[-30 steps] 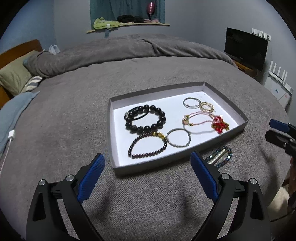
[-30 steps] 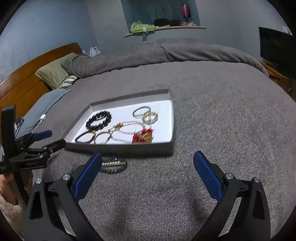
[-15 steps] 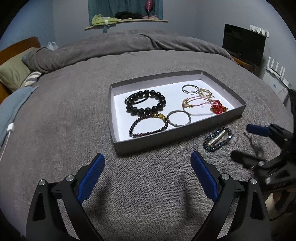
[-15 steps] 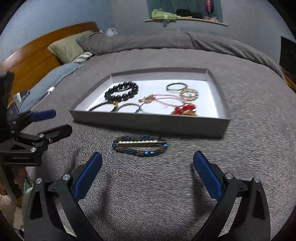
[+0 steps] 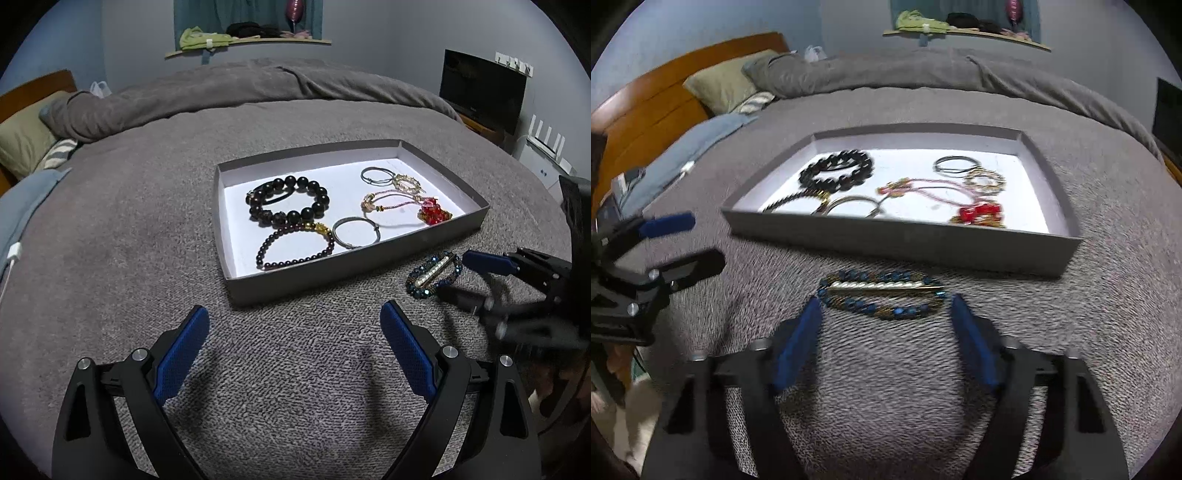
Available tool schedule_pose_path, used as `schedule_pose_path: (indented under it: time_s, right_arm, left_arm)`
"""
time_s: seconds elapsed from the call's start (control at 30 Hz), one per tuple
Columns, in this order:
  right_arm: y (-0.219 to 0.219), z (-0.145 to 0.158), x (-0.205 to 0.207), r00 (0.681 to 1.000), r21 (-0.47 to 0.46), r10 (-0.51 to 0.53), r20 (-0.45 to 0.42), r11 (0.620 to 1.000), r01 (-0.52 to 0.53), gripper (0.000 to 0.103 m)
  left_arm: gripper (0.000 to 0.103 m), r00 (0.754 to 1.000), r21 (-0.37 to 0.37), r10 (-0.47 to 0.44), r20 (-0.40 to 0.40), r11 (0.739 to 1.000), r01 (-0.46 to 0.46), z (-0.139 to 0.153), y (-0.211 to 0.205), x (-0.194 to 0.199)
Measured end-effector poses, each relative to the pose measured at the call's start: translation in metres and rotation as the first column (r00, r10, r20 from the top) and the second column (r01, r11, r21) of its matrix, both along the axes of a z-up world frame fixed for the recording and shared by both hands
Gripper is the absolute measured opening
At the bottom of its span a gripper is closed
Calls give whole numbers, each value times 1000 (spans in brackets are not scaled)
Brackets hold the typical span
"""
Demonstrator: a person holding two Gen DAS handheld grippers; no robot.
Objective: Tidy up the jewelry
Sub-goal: 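Grasp the blue beaded bracelet with the right tool and lift it, then grasp the pearl hair clip with the left tool while the right tool carries the blue bracelet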
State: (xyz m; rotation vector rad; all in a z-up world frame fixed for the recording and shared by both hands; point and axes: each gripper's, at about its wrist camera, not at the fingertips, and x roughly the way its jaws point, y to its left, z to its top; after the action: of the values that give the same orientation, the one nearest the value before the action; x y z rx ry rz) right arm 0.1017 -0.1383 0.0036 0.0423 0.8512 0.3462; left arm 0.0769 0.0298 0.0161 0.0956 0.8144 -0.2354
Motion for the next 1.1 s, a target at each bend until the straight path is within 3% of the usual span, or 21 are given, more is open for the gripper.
schedule_pose_path:
  time_s: [0.07,0.17,0.4,0.47,0.57,0.87,1.1]
  right_arm:
    - [-7,0,5,1000,16,-28,-11,999,28,58]
    - [-9,-4,11,999,11,-33,-41,999,33,40]
    - [-11,-10,13,994,68,-13,-108,997,20,27]
    - [-14,-10,14,992,84,-11,-126,996,22,7]
    - [-18,-6,11,993,98,-9,-115,995,20,7]
    - [-19,48,-9,996,113,24,88,993,-34,7]
    - [-29,84,-20,983,140,25,183,989,-52,7]
  left_arm:
    - [93,1000,-5,0,-2,1000,0,-1,0,1]
    - [93,1000,-2,-9,-5,1000,9,-3,-3,1]
    - [93,1000,-6,-19,-8,1000,19,-2,-5,0]
    - [93,1000,-11,-25,-11,1000,25,-2,-7,0]
    - [93,999,-18,-46,-14,999,46,-1,-12,-1]
    - [93,991,-26,-134,-13,991,134,1,-36,-9]
    - [93,983,-31,-179,-37,983,178,-4,-51,-10]
